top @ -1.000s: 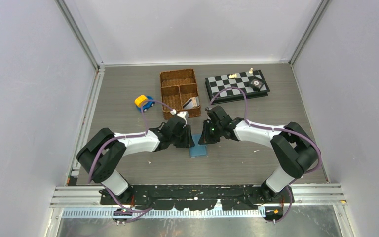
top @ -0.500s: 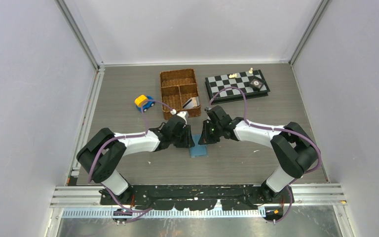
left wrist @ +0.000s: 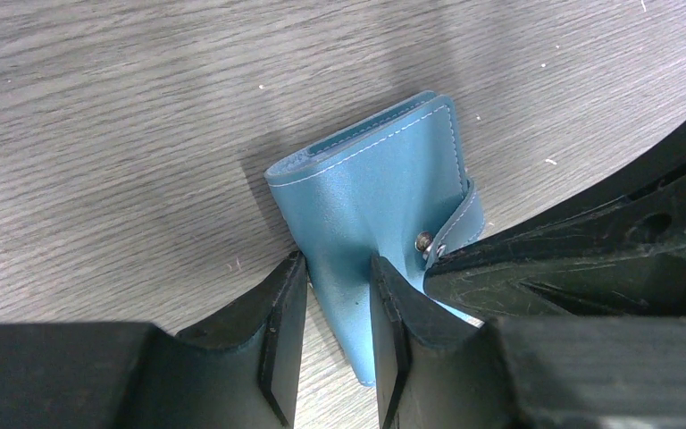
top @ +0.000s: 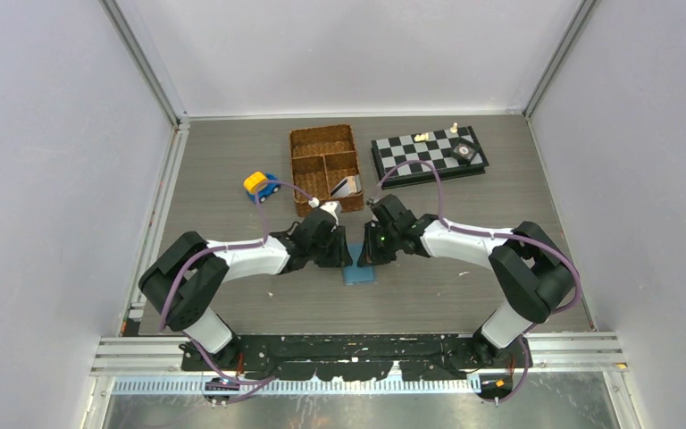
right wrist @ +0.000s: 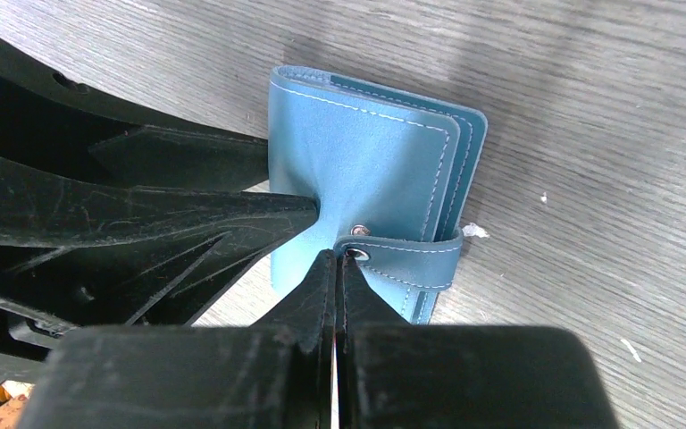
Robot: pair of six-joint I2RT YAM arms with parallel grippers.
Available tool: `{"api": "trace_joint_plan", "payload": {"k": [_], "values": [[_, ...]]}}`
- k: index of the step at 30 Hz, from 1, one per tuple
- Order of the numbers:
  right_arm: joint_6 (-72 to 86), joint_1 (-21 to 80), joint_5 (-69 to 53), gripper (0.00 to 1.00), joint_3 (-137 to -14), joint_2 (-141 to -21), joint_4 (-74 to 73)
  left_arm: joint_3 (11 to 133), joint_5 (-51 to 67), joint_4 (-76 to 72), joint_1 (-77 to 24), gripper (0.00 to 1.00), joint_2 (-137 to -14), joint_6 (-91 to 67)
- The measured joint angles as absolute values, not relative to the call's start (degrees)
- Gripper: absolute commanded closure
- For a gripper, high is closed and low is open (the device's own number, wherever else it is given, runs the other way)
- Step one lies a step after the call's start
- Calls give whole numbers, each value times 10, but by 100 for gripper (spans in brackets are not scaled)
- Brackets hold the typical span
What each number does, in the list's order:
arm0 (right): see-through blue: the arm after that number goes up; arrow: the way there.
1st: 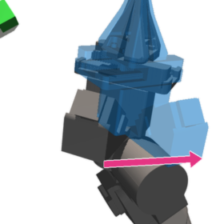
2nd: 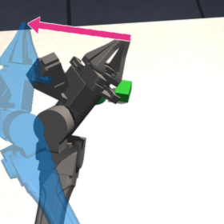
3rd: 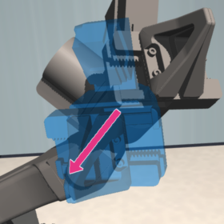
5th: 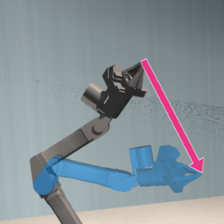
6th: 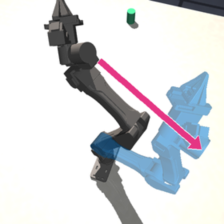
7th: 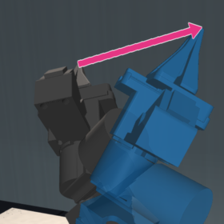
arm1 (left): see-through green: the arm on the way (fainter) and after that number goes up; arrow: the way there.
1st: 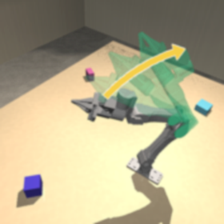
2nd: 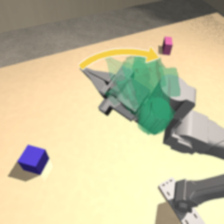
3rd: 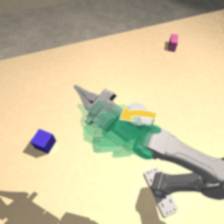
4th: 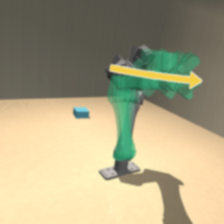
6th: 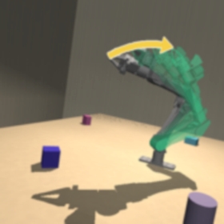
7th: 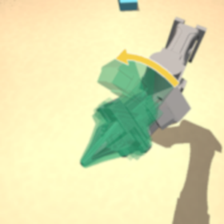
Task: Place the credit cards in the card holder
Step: Close the card holder at the center of the board.
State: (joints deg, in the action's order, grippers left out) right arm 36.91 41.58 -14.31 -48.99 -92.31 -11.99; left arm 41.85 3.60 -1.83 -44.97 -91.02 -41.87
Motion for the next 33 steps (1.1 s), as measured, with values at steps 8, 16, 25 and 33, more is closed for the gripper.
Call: {"api": "trace_joint_plan", "payload": {"k": [8, 16, 25, 33], "values": [[380, 422, -133, 99, -497, -935, -131, 418, 35, -19, -450, 69, -910, -419], [398, 411, -148, 100, -502, -942, -136, 418, 35, -19, -450, 69, -910, -419], [393, 401, -211, 78, -503, -932, -147, 418, 35, -19, -450, 69, -910, -419], [392, 406, -162, 58, -529, -850, -216, 418, 35, -19, -450, 69, -908, -419]]}}
